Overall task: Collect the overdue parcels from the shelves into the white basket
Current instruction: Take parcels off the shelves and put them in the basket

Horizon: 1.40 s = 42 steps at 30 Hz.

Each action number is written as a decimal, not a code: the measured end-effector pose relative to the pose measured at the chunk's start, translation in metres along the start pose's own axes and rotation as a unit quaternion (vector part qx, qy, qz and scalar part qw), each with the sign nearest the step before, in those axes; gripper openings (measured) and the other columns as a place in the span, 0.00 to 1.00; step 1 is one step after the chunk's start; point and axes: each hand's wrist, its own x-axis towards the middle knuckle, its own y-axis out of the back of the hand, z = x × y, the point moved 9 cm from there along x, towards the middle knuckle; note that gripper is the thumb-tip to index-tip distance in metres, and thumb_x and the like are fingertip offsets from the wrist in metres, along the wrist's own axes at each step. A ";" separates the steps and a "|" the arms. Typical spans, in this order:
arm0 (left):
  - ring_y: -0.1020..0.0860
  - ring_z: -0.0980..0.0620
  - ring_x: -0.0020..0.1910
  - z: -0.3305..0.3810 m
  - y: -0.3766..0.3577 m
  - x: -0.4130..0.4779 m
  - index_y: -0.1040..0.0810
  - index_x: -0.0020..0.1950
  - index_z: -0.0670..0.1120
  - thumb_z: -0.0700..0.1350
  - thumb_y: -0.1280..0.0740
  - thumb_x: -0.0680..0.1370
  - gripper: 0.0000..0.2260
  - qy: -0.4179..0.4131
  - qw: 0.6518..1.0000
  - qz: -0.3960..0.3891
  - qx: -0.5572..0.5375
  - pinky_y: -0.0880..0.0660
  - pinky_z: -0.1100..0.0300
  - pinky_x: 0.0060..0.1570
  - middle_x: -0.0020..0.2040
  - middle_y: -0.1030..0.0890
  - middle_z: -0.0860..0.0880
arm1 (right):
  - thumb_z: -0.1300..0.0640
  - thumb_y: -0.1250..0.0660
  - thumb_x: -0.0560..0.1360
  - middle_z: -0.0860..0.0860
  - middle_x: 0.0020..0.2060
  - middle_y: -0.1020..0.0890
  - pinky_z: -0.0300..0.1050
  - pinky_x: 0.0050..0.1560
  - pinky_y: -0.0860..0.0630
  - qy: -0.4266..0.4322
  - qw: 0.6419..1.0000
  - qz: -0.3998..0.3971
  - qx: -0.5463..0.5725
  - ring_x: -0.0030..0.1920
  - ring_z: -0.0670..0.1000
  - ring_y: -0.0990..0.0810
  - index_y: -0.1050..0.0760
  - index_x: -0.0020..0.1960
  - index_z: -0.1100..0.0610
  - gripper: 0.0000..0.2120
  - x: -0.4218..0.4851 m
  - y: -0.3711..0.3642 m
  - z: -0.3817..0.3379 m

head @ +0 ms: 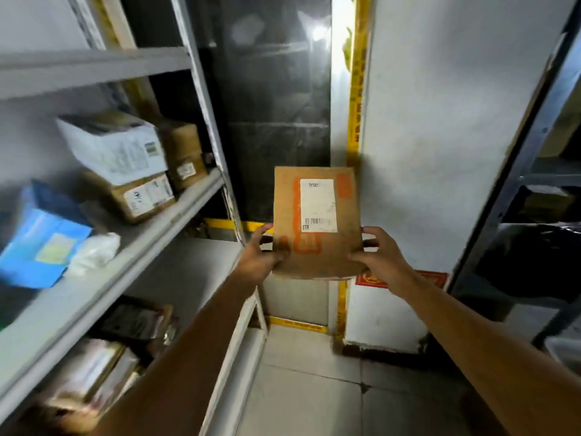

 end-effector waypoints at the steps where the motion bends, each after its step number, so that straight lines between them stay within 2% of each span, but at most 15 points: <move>1: 0.21 0.42 0.56 0.005 0.021 -0.004 0.29 0.70 0.48 0.27 0.30 0.72 0.30 -0.004 1.000 0.026 -0.006 0.20 0.49 0.49 0.56 0.22 0.46 | 0.63 0.23 0.70 0.47 0.51 0.23 0.39 0.39 0.22 0.008 1.000 -0.016 0.004 0.49 0.49 0.21 0.30 0.63 0.49 0.26 0.005 -0.017 -0.011; 4: 0.21 0.44 0.55 0.026 0.070 -0.020 0.29 0.70 0.45 0.28 0.29 0.73 0.28 -0.024 0.996 0.085 0.010 0.20 0.53 0.46 0.60 0.24 0.43 | 0.61 0.22 0.68 0.50 0.56 0.23 0.45 0.46 0.21 0.040 0.998 -0.054 -0.006 0.55 0.52 0.22 0.30 0.67 0.51 0.31 0.018 -0.060 -0.046; 6: 0.21 0.47 0.54 0.042 0.099 -0.030 0.28 0.68 0.46 0.28 0.29 0.73 0.27 -0.034 0.992 0.120 0.014 0.20 0.54 0.47 0.59 0.23 0.44 | 0.60 0.21 0.67 0.51 0.59 0.23 0.48 0.51 0.21 0.069 0.995 -0.077 -0.017 0.55 0.51 0.23 0.31 0.70 0.52 0.34 0.028 -0.085 -0.071; 9: 0.21 0.47 0.54 0.056 0.133 -0.046 0.28 0.67 0.49 0.28 0.28 0.71 0.28 -0.030 0.984 0.175 -0.001 0.22 0.44 0.57 0.56 0.22 0.46 | 0.61 0.22 0.68 0.50 0.57 0.26 0.50 0.56 0.23 0.095 0.988 -0.120 -0.011 0.54 0.49 0.25 0.33 0.72 0.54 0.36 0.037 -0.117 -0.103; 12: 0.21 0.42 0.58 0.067 0.164 -0.070 0.28 0.69 0.53 0.34 0.24 0.70 0.31 -0.025 0.970 0.243 0.004 0.22 0.41 0.58 0.58 0.23 0.45 | 0.59 0.21 0.68 0.52 0.63 0.27 0.56 0.60 0.23 0.118 0.978 -0.174 -0.008 0.60 0.53 0.24 0.32 0.72 0.50 0.36 0.044 -0.151 -0.129; 15: 0.22 0.45 0.58 0.078 0.183 -0.097 0.29 0.71 0.53 0.37 0.25 0.74 0.29 -0.024 0.951 0.306 0.013 0.20 0.46 0.56 0.61 0.24 0.47 | 0.62 0.23 0.69 0.50 0.57 0.26 0.50 0.55 0.23 0.139 0.962 -0.236 0.014 0.56 0.51 0.23 0.32 0.72 0.53 0.35 0.043 -0.180 -0.155; 17: 0.21 0.46 0.57 0.082 0.192 -0.113 0.29 0.70 0.54 0.37 0.27 0.75 0.27 -0.026 0.941 0.337 0.011 0.20 0.51 0.52 0.61 0.24 0.47 | 0.62 0.24 0.70 0.51 0.57 0.25 0.46 0.52 0.25 0.157 0.951 -0.266 0.016 0.54 0.49 0.24 0.32 0.72 0.54 0.34 0.040 -0.196 -0.171; 21: 0.20 0.51 0.50 0.090 0.207 -0.154 0.30 0.71 0.55 0.36 0.28 0.75 0.28 -0.021 0.911 0.411 0.001 0.22 0.59 0.40 0.60 0.22 0.46 | 0.57 0.22 0.68 0.51 0.58 0.23 0.49 0.55 0.21 0.190 0.931 -0.311 0.010 0.52 0.48 0.22 0.32 0.72 0.50 0.35 0.027 -0.226 -0.198; 23: 0.21 0.56 0.46 0.097 0.212 -0.178 0.30 0.72 0.54 0.35 0.28 0.76 0.28 -0.020 0.895 0.445 0.013 0.24 0.65 0.34 0.58 0.22 0.47 | 0.58 0.23 0.69 0.49 0.49 0.21 0.43 0.48 0.22 0.190 0.919 -0.346 0.018 0.45 0.44 0.22 0.32 0.72 0.50 0.34 0.012 -0.239 -0.210; 24: 0.21 0.56 0.46 0.101 0.214 -0.190 0.30 0.72 0.54 0.36 0.28 0.76 0.28 -0.020 0.887 0.460 0.018 0.24 0.66 0.34 0.58 0.22 0.47 | 0.59 0.23 0.70 0.48 0.48 0.22 0.40 0.44 0.24 0.192 0.911 -0.363 0.019 0.44 0.42 0.23 0.32 0.72 0.51 0.34 0.006 -0.246 -0.214; 27: 0.22 0.56 0.48 0.108 0.221 -0.228 0.31 0.72 0.53 0.37 0.27 0.75 0.28 -0.019 0.870 0.493 0.008 0.23 0.64 0.36 0.61 0.23 0.47 | 0.57 0.23 0.70 0.47 0.59 0.27 0.39 0.45 0.27 0.211 0.892 -0.398 0.028 0.52 0.46 0.24 0.32 0.73 0.50 0.34 -0.018 -0.265 -0.229; 29: 0.22 0.55 0.50 0.112 0.226 -0.256 0.31 0.72 0.53 0.38 0.27 0.75 0.28 -0.017 0.857 0.515 0.000 0.23 0.64 0.37 0.62 0.24 0.46 | 0.56 0.23 0.70 0.46 0.59 0.30 0.39 0.47 0.27 0.224 0.877 -0.423 0.030 0.56 0.47 0.28 0.33 0.73 0.49 0.34 -0.040 -0.279 -0.239; 32: 0.21 0.54 0.52 0.117 0.233 -0.302 0.31 0.72 0.55 0.39 0.27 0.75 0.28 -0.018 0.836 0.549 0.003 0.22 0.61 0.40 0.63 0.23 0.46 | 0.56 0.23 0.70 0.47 0.63 0.28 0.45 0.52 0.22 0.231 0.855 -0.463 0.041 0.58 0.48 0.27 0.33 0.72 0.49 0.34 -0.076 -0.305 -0.251; 38: 0.21 0.53 0.51 0.113 0.248 -0.400 0.32 0.73 0.53 0.35 0.30 0.76 0.29 -0.005 0.783 0.622 0.010 0.23 0.65 0.33 0.59 0.23 0.48 | 0.55 0.24 0.70 0.48 0.62 0.27 0.36 0.47 0.30 0.264 0.804 -0.530 0.049 0.54 0.45 0.29 0.32 0.72 0.49 0.33 -0.168 -0.354 -0.262; 42: 0.20 0.52 0.51 0.112 0.265 -0.456 0.33 0.73 0.53 0.35 0.30 0.76 0.29 0.000 0.758 0.652 0.015 0.21 0.64 0.36 0.60 0.23 0.47 | 0.55 0.24 0.71 0.51 0.68 0.29 0.38 0.53 0.34 0.278 0.781 -0.556 0.054 0.61 0.47 0.31 0.34 0.72 0.48 0.34 -0.220 -0.381 -0.273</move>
